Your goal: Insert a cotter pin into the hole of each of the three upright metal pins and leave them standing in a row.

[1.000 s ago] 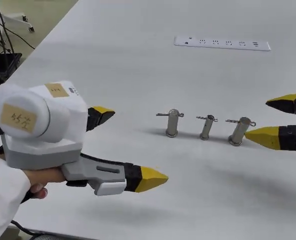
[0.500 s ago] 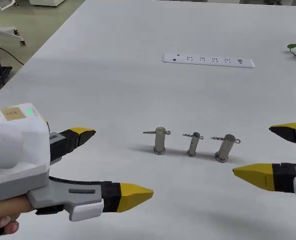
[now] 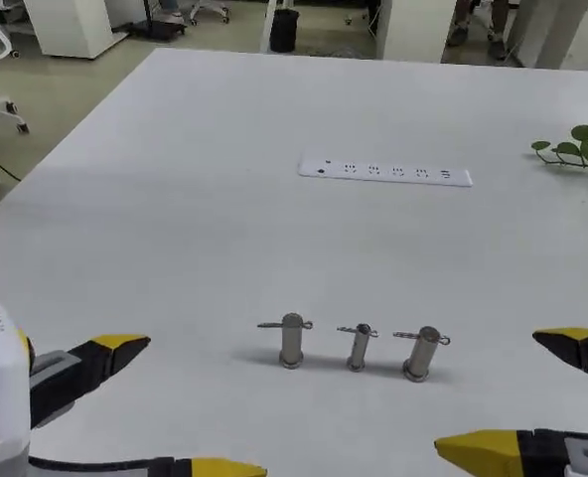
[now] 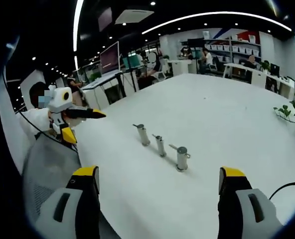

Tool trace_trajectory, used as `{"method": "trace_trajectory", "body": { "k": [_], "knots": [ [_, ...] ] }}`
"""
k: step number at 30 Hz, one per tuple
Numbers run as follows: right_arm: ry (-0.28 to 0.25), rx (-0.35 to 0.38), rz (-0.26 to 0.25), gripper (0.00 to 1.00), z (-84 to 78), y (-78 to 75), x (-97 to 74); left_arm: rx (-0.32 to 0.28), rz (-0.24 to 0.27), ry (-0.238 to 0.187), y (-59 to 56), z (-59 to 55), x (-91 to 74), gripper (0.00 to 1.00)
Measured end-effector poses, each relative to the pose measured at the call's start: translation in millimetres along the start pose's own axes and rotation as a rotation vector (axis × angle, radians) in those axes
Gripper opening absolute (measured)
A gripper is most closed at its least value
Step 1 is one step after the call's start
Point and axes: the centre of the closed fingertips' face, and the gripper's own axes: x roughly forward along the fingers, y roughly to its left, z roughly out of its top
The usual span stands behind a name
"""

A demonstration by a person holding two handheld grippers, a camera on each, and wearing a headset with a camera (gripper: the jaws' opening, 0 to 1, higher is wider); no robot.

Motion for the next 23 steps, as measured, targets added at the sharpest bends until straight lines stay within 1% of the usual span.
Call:
{"method": "trace_trajectory", "body": {
  "k": [2,4,6,7,9,11,15,19,23],
  "knots": [
    [0.017,0.015,0.003,0.98,-3.8,1.7,0.5,0.0,0.001,0.005,0.3,0.0,-0.7,0.99],
    [0.019,0.027,0.003,0.98,-4.3,3.2,0.4,-0.006,0.005,-0.002,1.2,1.7,-1.8,0.99],
    [0.018,0.037,-0.004,0.98,-4.2,3.4,-0.2,-0.013,0.007,-0.011,1.2,3.7,-2.3,0.99],
    [0.016,0.041,-0.015,0.98,-4.0,2.5,-1.3,-0.011,0.009,-0.016,1.3,4.7,-2.7,0.99],
    [0.014,0.037,-0.03,0.98,-2.8,1.4,-2.6,0.002,0.012,-0.011,1.2,3.8,-2.5,0.99],
    [0.02,0.042,-0.035,0.98,-2.7,1.7,-3.2,0.003,0.015,-0.007,1.8,2.7,-2.3,0.99],
    [0.024,0.04,-0.026,0.98,0.5,7.9,-4.3,-0.004,0.016,-0.006,2.2,1.6,-2.3,0.99],
    [0.025,0.044,-0.023,0.98,3.3,10.0,-4.3,-0.013,0.018,-0.011,3.2,2.2,-3.3,0.99],
    [0.036,0.05,-0.023,0.98,3.5,10.7,-4.2,-0.02,0.029,-0.007,10.2,0.8,-5.1,0.99]
  ]
}}
